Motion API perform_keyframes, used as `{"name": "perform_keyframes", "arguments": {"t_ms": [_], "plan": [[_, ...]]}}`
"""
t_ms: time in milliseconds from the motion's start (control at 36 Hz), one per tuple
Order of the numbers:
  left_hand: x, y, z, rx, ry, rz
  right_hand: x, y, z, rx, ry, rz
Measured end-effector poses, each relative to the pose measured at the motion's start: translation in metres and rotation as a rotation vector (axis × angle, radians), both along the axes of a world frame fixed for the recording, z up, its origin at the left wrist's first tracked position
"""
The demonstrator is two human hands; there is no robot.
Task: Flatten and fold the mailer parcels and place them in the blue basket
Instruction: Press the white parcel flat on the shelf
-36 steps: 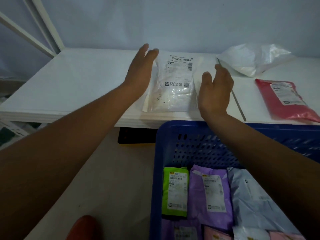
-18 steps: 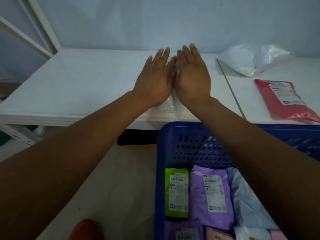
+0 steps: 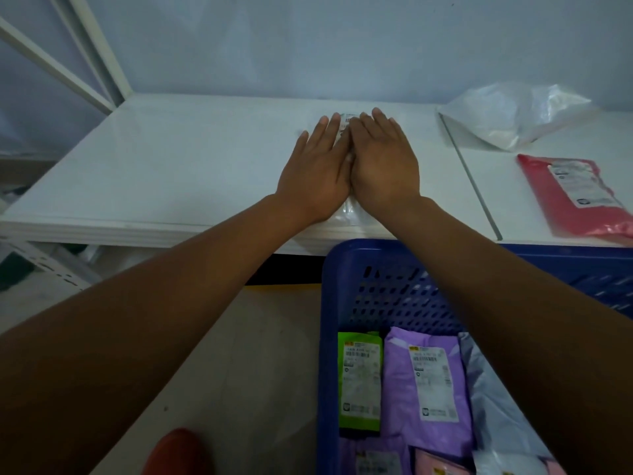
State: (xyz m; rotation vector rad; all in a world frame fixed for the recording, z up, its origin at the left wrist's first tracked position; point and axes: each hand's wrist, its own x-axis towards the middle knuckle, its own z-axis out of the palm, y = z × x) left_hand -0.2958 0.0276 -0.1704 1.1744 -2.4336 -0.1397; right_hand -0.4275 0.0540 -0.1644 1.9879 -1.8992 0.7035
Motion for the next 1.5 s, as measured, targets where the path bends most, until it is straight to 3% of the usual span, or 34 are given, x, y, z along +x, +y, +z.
{"name": "perform_keyframes", "arguments": {"t_ms": [472, 1111, 1500], "plan": [[-0.003, 0.001, -0.008, 0.028, -0.013, 0.041, -0.008, 0.003, -0.011, 0.055, -0.131, 0.098], [-0.002, 0.004, -0.018, -0.049, 0.008, 0.044, -0.003, 0.01, -0.021, -0.056, -0.051, 0.071], [-0.002, 0.002, -0.019, -0.032, -0.011, 0.054, -0.004, 0.009, -0.02, 0.029, 0.008, 0.049]]}}
